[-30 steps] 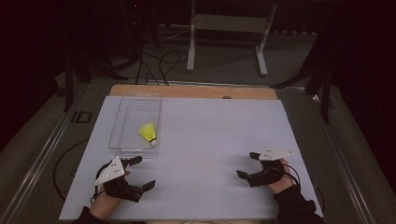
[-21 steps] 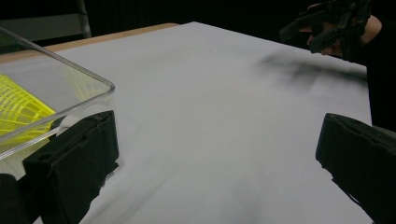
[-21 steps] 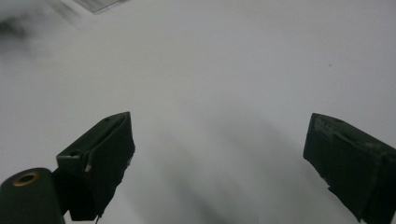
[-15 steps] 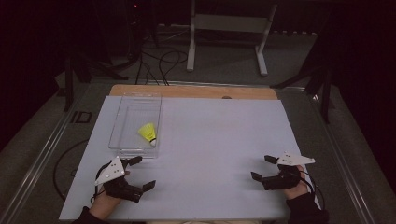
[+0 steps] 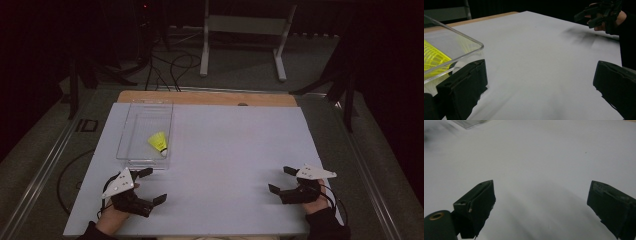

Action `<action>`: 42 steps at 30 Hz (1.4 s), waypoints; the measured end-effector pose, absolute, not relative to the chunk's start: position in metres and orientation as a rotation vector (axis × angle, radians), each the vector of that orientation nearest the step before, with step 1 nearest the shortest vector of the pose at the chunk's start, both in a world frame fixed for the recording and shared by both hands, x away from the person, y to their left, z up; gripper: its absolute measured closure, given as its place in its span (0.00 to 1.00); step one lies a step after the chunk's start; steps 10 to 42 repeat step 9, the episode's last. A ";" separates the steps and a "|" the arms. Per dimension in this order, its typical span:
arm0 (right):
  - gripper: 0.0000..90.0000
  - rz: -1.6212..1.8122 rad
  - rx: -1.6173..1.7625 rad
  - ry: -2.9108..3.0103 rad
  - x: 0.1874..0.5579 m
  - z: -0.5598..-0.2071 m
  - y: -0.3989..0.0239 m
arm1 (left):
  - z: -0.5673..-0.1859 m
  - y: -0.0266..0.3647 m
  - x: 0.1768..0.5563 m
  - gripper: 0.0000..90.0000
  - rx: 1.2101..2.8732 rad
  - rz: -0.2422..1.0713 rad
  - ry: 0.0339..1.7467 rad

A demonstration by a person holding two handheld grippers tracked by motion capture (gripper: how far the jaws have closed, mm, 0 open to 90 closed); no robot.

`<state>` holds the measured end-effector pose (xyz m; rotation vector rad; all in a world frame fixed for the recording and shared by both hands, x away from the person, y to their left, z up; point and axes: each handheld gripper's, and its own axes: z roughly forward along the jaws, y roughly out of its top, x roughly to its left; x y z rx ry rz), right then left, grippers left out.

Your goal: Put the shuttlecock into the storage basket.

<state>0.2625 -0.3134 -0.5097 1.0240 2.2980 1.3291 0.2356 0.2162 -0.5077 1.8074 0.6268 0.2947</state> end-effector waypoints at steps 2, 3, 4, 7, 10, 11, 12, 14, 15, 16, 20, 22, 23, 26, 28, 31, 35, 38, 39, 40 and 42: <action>0.09 1.323 1.005 2.310 0.263 -0.511 -0.310 | -0.508 0.216 0.236 0.00 1.807 0.294 0.626; 0.09 1.322 1.002 2.318 0.263 -0.512 -0.309 | -0.508 0.216 0.236 0.00 1.809 0.295 0.626; 0.09 1.311 0.995 2.324 0.263 -0.513 -0.307 | -0.508 0.216 0.236 0.00 1.808 0.294 0.627; 0.09 1.310 0.985 2.324 0.262 -0.512 -0.306 | -0.508 0.216 0.236 0.00 1.807 0.294 0.627; 0.09 1.322 0.978 2.318 0.261 -0.512 -0.307 | -0.508 0.216 0.235 0.00 1.808 0.295 0.626; 0.09 1.322 0.978 2.318 0.261 -0.512 -0.307 | -0.508 0.216 0.235 0.00 1.808 0.295 0.626; 0.09 1.322 0.978 2.318 0.261 -0.512 -0.307 | -0.508 0.216 0.235 0.00 1.808 0.295 0.626; 0.09 1.322 0.978 2.318 0.261 -0.512 -0.307 | -0.508 0.216 0.235 0.00 1.808 0.295 0.626; 0.09 1.322 0.978 2.318 0.261 -0.512 -0.307 | -0.508 0.216 0.235 0.00 1.808 0.295 0.626; 0.09 1.322 0.978 2.318 0.261 -0.512 -0.307 | -0.508 0.216 0.235 0.00 1.808 0.295 0.626; 0.09 1.322 0.978 2.318 0.261 -0.512 -0.307 | -0.508 0.216 0.235 0.00 1.808 0.295 0.626; 0.09 1.322 0.978 2.318 0.261 -0.512 -0.307 | -0.508 0.216 0.235 0.00 1.808 0.295 0.626; 0.09 1.322 0.978 2.318 0.261 -0.512 -0.307 | -0.508 0.216 0.235 0.00 1.808 0.295 0.626; 0.09 1.322 0.978 2.318 0.261 -0.512 -0.307 | -0.508 0.216 0.235 0.00 1.808 0.295 0.626; 0.09 1.322 0.978 2.318 0.261 -0.512 -0.307 | -0.508 0.216 0.235 0.00 1.808 0.295 0.626; 0.09 1.322 0.978 2.318 0.261 -0.512 -0.307 | -0.508 0.216 0.235 0.00 1.808 0.295 0.626; 0.09 1.322 0.978 2.318 0.261 -0.512 -0.307 | -0.508 0.216 0.235 0.00 1.808 0.295 0.626; 0.09 1.322 0.978 2.318 0.261 -0.512 -0.307 | -0.508 0.216 0.235 0.00 1.808 0.295 0.626; 0.09 1.322 0.978 2.318 0.261 -0.512 -0.307 | -0.508 0.216 0.235 0.00 1.808 0.295 0.626; 0.09 1.322 0.978 2.318 0.261 -0.512 -0.307 | -0.508 0.216 0.235 0.00 1.808 0.295 0.626; 0.09 1.322 0.978 2.318 0.261 -0.512 -0.307 | -0.508 0.216 0.235 0.00 1.808 0.295 0.626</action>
